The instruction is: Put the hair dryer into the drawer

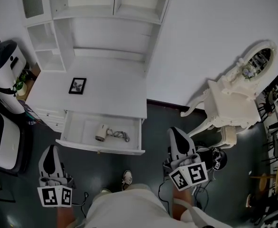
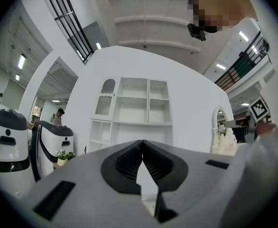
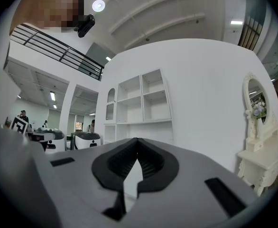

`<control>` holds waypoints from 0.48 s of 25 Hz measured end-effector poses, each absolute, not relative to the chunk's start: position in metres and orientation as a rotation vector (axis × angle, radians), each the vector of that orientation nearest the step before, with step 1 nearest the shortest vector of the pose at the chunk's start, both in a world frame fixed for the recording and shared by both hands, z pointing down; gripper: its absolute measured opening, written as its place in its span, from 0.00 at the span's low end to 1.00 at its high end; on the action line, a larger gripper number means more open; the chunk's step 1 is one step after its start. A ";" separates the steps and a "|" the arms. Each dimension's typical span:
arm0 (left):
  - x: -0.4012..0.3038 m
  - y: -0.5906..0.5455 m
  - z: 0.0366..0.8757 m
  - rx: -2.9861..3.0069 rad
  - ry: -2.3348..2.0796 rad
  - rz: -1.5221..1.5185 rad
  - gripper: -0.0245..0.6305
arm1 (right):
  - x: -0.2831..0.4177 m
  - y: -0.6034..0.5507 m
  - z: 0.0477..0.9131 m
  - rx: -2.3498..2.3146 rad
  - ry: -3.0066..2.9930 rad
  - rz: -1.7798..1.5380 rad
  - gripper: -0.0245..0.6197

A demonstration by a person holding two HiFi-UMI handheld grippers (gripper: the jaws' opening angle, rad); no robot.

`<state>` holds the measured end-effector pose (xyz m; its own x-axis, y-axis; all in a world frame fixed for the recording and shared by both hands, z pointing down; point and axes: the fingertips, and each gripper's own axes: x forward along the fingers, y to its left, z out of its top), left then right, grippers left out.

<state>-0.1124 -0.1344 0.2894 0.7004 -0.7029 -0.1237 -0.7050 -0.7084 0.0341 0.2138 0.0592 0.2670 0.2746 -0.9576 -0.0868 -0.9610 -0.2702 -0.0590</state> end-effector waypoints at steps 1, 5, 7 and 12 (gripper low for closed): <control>-0.115 -0.134 0.290 -2.882 1.196 0.200 0.06 | 0.211 0.058 0.267 -2.422 1.837 0.051 0.05; -0.127 -0.135 0.292 -2.879 1.220 0.201 0.06 | 0.197 0.050 0.267 -2.397 1.864 0.045 0.05; -0.132 -0.137 0.294 -2.880 1.226 0.205 0.06 | 0.188 0.046 0.270 -2.383 1.883 0.037 0.05; -0.131 -0.134 0.294 -2.899 1.196 0.209 0.06 | 0.172 0.048 0.273 -2.371 1.895 0.014 0.05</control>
<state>-0.1314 -0.1340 0.2939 0.7014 -0.7022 -0.1221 -0.7020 -0.7103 0.0519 0.1722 0.0478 0.2729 0.2227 -0.9721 -0.0732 -0.9731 -0.2171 -0.0772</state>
